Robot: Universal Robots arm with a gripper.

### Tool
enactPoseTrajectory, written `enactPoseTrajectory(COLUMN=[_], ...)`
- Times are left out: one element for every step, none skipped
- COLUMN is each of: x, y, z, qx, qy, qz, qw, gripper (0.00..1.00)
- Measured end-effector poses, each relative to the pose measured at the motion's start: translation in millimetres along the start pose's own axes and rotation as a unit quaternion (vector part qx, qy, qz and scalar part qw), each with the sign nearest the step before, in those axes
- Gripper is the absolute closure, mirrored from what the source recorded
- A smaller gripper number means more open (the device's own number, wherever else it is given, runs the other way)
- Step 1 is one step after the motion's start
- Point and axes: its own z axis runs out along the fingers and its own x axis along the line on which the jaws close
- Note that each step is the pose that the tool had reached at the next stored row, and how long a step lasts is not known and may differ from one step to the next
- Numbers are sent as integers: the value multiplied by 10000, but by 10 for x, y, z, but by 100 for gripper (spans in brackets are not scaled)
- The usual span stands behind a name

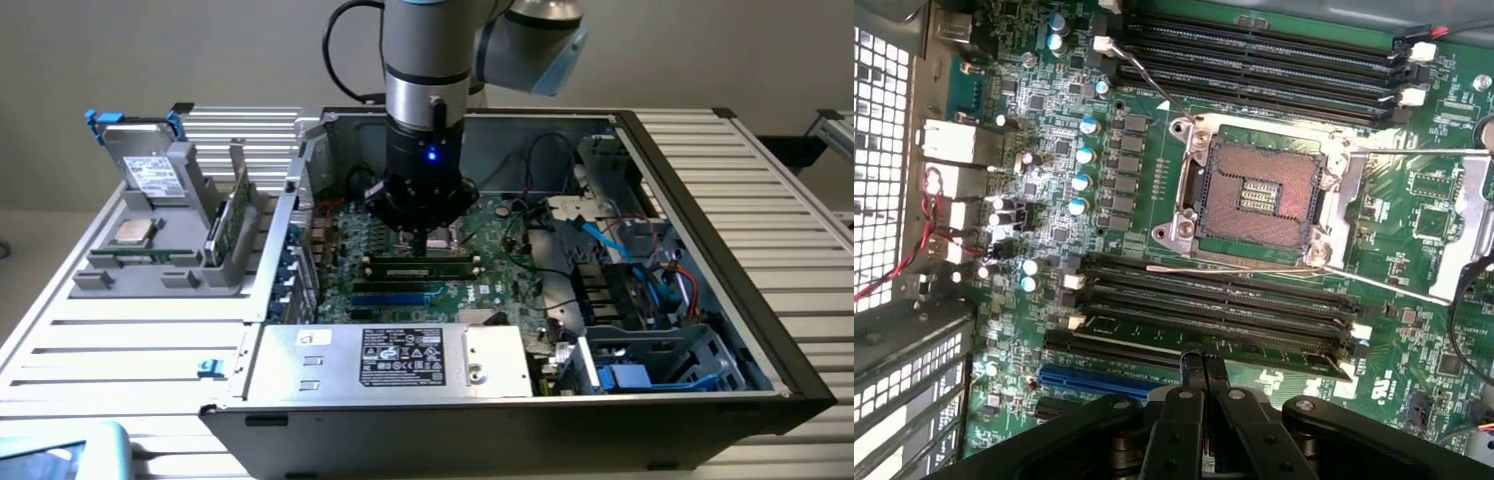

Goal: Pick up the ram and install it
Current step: 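Press down the ram until it locks into place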

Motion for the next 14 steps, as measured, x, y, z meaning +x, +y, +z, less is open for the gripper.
enactPoseTrajectory(x=[0, 0, 0, 0, 0, 0, 0, 0, 0, 0, 0, 0, 0, 0], y=[0, 0, 0, 0, 0, 0, 0, 0, 0, -1, -1, -1, -1, -1], z=[0, 0, 0, 0, 0, 0, 0, 0, -1, -2, -2, -3, -3, -3], qx=[-1, -3, -4, -6, -8, -9, -11, -12, -11, -1, 14, 30, 46, 55], qy=[0, 0, 0, 1, 3, 4, 6, 7, 8, 3, -10, -28, -50, -67], qz=[60, 122, 182, 244, 303, 361, 418, 474, 527, 562, 595, 625, 656, 692], qw=[10000, 9999, 9998, 9997, 9995, 9993, 9991, 9989, 9986, 9984, 9982, 9980, 9978, 9976], gripper=[89, 89, 89, 89, 89, 89, 89, 89, 89, 89, 89, 89, 89, 89])
